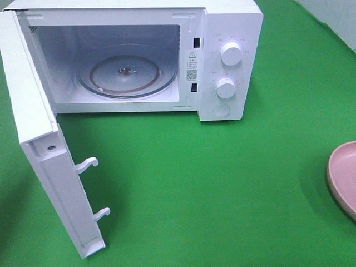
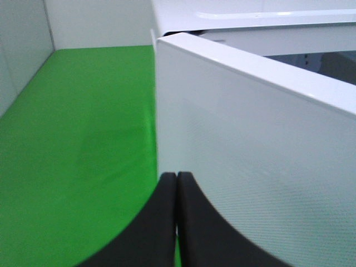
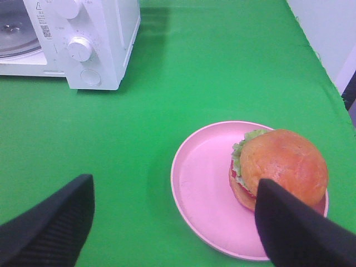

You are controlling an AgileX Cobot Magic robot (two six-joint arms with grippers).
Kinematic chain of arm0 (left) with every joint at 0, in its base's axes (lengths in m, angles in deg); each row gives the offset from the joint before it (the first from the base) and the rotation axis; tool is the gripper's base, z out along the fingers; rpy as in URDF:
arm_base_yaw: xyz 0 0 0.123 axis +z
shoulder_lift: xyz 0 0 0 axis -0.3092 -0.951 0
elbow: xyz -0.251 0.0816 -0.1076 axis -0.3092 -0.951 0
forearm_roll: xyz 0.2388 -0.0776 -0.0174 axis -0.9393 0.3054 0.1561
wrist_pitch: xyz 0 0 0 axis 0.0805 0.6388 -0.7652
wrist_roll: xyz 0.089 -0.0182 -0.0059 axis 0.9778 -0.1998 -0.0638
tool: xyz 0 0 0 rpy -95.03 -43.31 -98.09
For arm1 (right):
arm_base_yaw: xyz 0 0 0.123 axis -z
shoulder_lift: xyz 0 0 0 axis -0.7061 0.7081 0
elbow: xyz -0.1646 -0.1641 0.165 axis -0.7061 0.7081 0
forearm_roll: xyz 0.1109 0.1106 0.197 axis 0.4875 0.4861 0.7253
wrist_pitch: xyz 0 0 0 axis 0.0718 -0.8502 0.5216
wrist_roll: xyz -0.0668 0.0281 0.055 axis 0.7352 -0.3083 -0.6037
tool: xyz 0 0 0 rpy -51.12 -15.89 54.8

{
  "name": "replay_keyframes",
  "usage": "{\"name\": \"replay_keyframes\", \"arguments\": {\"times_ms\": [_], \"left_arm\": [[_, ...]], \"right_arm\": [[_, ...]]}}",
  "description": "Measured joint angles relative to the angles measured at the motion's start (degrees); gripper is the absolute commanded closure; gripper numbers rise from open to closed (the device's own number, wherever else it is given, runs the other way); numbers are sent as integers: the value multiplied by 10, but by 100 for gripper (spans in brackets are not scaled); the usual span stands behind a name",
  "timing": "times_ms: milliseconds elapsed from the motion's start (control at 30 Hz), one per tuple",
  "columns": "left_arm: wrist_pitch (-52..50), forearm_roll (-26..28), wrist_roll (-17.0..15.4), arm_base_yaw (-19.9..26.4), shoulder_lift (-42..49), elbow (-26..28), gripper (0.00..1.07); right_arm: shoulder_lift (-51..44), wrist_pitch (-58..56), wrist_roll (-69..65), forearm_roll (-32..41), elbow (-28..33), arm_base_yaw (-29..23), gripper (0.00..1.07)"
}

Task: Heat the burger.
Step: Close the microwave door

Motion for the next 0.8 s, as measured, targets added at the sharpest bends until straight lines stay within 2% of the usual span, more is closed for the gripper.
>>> {"name": "replay_keyframes", "arguments": {"times_ms": [33, 100, 200, 267, 300, 367, 400, 433, 467, 500, 533, 567, 633, 733, 767, 800], "left_arm": [[-34, -35, -22, 0, -31, 0, 107], [-64, -53, -28, -2, -57, 0, 107], [-85, -57, -31, -11, -81, 0, 107], [-95, -57, -32, -28, -103, 3, 107], [-97, -50, -30, -54, -129, 10, 107], [-98, -44, -26, -63, -138, 12, 107], [-100, -13, -10, -89, -155, 17, 107], [-100, -13, -10, -89, -155, 17, 107], [-101, 24, 12, -119, -172, 20, 107], [-101, 24, 12, -119, -172, 20, 107], [-102, 73, 37, -147, -190, 24, 107], [-102, 73, 37, -147, -190, 24, 107], [-103, 147, 75, -200, -222, 41, 107], [-103, 159, 82, -214, -229, 48, 107], [-103, 190, 98, -242, -245, 62, 107], [-103, 190, 98, -242, -245, 62, 107]], "right_arm": [[0, 0, 0, 0, 0, 0, 31], [0, 0, 1, 0, 0, 0, 31], [0, 0, 1, 0, 0, 0, 31], [0, 0, 1, 0, 0, 0, 31], [0, 0, 1, 0, 0, 0, 31], [0, 0, 1, 0, 0, 0, 31], [0, 0, 1, 0, 0, 0, 31], [0, 0, 1, 0, 0, 0, 31], [0, 0, 1, 0, 0, 0, 31], [0, 0, 1, 0, 0, 0, 31], [0, 0, 1, 0, 0, 0, 31], [0, 0, 1, 0, 0, 0, 31], [0, 0, 1, 0, 0, 0, 31], [0, 0, 1, 0, 0, 0, 31], [0, 0, 1, 0, 0, 0, 31], [0, 0, 1, 0, 0, 0, 31]]}}
